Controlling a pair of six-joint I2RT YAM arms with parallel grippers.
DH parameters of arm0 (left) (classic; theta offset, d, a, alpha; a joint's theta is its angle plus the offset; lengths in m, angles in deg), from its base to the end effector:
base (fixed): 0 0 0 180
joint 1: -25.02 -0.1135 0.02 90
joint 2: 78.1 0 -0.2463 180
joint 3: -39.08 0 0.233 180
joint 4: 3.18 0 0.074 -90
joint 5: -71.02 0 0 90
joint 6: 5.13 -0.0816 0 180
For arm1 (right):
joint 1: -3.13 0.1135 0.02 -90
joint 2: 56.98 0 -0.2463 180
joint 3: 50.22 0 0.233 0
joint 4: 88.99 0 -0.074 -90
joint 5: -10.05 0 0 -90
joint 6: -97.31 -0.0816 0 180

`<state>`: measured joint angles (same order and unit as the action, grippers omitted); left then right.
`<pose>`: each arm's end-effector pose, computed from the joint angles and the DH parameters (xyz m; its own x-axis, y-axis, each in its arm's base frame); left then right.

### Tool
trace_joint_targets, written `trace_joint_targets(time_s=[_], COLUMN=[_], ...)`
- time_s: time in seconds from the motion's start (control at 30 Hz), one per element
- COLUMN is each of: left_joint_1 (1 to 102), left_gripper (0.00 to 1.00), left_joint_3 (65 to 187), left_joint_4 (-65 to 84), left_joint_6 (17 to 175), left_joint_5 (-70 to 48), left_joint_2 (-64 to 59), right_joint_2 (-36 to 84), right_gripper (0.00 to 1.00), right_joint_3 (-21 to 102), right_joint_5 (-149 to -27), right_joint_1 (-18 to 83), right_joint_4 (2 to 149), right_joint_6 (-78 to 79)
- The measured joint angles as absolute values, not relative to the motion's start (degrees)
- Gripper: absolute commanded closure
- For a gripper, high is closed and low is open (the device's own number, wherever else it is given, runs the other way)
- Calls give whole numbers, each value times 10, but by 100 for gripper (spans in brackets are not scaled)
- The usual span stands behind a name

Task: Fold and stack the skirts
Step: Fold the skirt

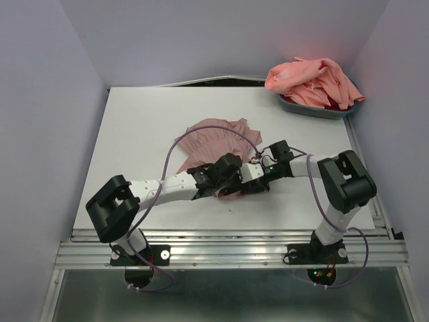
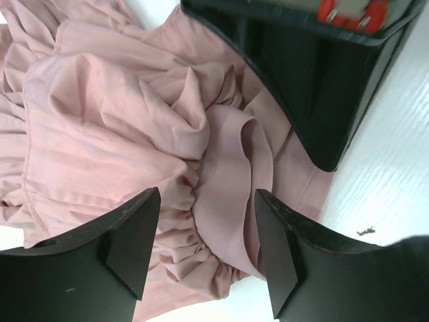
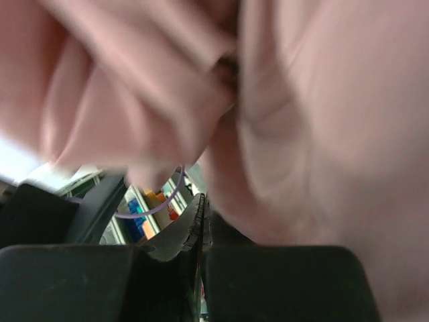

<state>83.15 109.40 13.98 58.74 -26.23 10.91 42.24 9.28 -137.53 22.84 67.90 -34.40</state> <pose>0.1999 -0.3020 0.1944 0.0696 0.7155 -0.6952 0.8441 0.3292 0.4233 0.2521 0.1635 0.1030 -0.9870 0.0253 0.1588 0.1514 0.4794 0.8645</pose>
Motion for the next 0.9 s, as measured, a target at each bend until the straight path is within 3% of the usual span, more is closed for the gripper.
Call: trace_joint_targets(time_s=[0.27, 0.67, 0.9], left_joint_1=[844, 854, 856], left_gripper=[24, 28, 18], left_joint_3=[1094, 1071, 1071], left_joint_4=[137, 101, 82], left_joint_6=[576, 559, 546], left_joint_5=[-248, -250, -264], left_joint_2=[106, 112, 150], right_joint_2=[477, 511, 516], right_gripper=[99, 99, 99], right_joint_3=[118, 149, 155], right_joint_5=[-1334, -1307, -1307], right_joint_1=[231, 231, 231], right_joint_4=[657, 676, 677], right_joint_6=[-315, -296, -296])
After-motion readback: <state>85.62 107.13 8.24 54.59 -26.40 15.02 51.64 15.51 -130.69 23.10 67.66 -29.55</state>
